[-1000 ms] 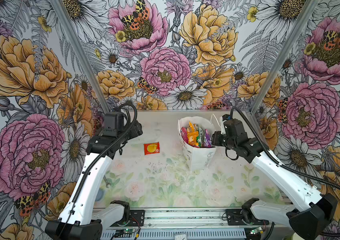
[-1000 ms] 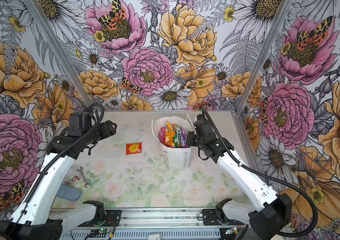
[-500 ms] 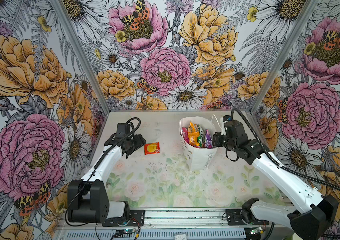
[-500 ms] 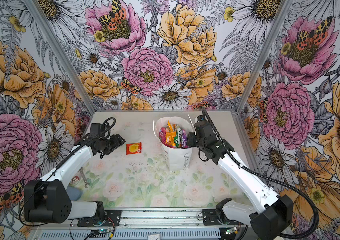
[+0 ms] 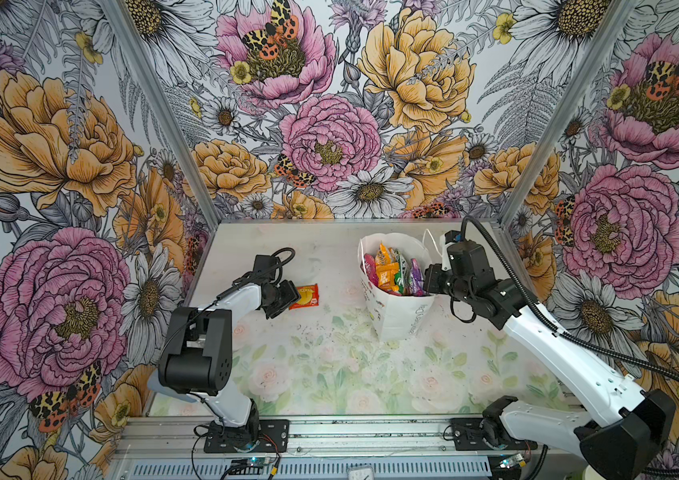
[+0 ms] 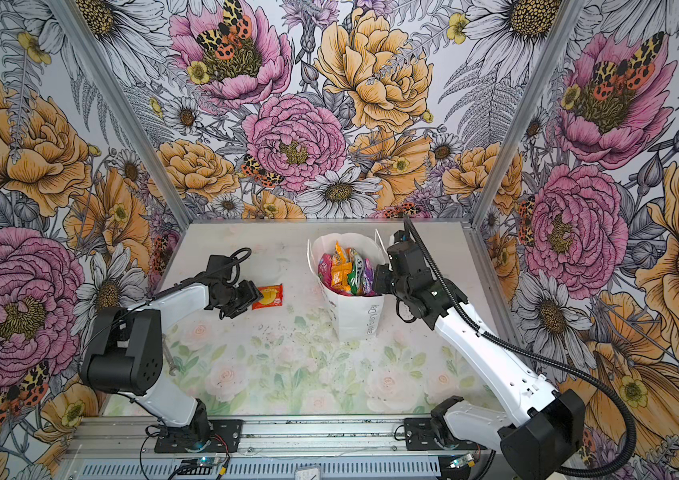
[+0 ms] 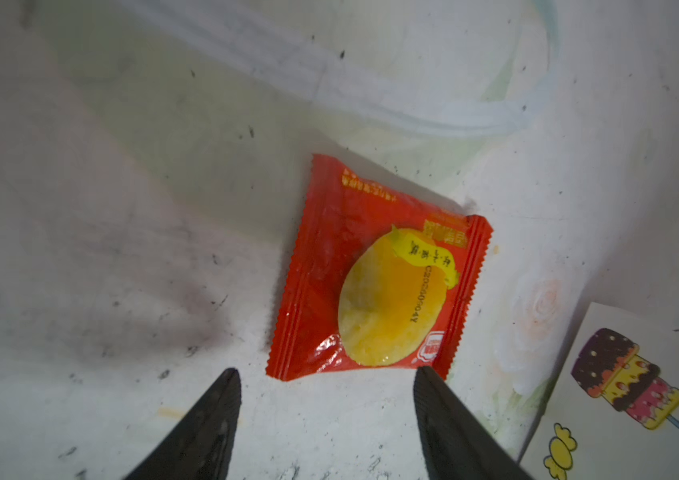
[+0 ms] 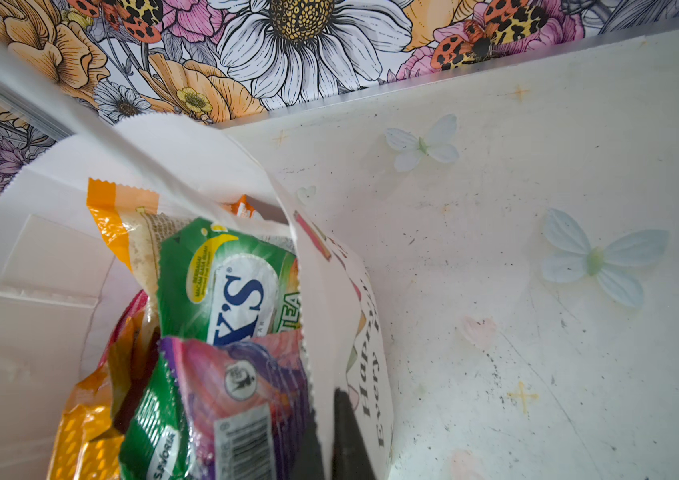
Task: Place the snacks into the paper bag
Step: 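Lower the left gripper onto the red packet and grasp it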
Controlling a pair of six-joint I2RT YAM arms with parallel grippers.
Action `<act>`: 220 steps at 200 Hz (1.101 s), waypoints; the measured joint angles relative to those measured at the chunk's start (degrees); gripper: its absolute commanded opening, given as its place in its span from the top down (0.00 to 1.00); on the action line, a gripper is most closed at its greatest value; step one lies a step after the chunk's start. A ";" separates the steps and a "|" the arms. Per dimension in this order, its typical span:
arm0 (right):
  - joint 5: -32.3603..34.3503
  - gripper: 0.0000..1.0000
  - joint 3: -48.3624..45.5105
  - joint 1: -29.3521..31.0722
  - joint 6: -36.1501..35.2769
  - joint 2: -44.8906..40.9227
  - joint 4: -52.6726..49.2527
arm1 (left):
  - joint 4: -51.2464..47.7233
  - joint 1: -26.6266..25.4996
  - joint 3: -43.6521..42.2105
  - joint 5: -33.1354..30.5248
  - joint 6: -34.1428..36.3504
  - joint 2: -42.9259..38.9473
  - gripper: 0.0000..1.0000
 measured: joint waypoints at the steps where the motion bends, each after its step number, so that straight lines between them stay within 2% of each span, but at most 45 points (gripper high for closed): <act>1: 0.00 1.00 0.00 0.00 -0.02 0.00 0.00 | 0.00 -0.13 0.02 -0.02 0.07 0.24 0.40; 17: -0.04 1.00 0.00 0.00 0.00 0.00 0.02 | 0.07 -1.42 1.18 -1.16 0.07 1.97 0.45; 70: -0.09 1.00 -0.04 0.00 0.00 0.00 0.09 | -0.33 -3.21 2.12 -6.54 -0.11 3.34 0.76; 138: -0.26 1.00 -0.04 0.00 0.00 0.00 0.20 | -0.22 -3.89 2.10 -9.86 0.20 3.04 0.99; 220: -0.26 1.00 -0.04 0.00 0.00 0.00 0.20 | 4.15 -4.28 -2.19 -12.24 1.38 -9.07 1.00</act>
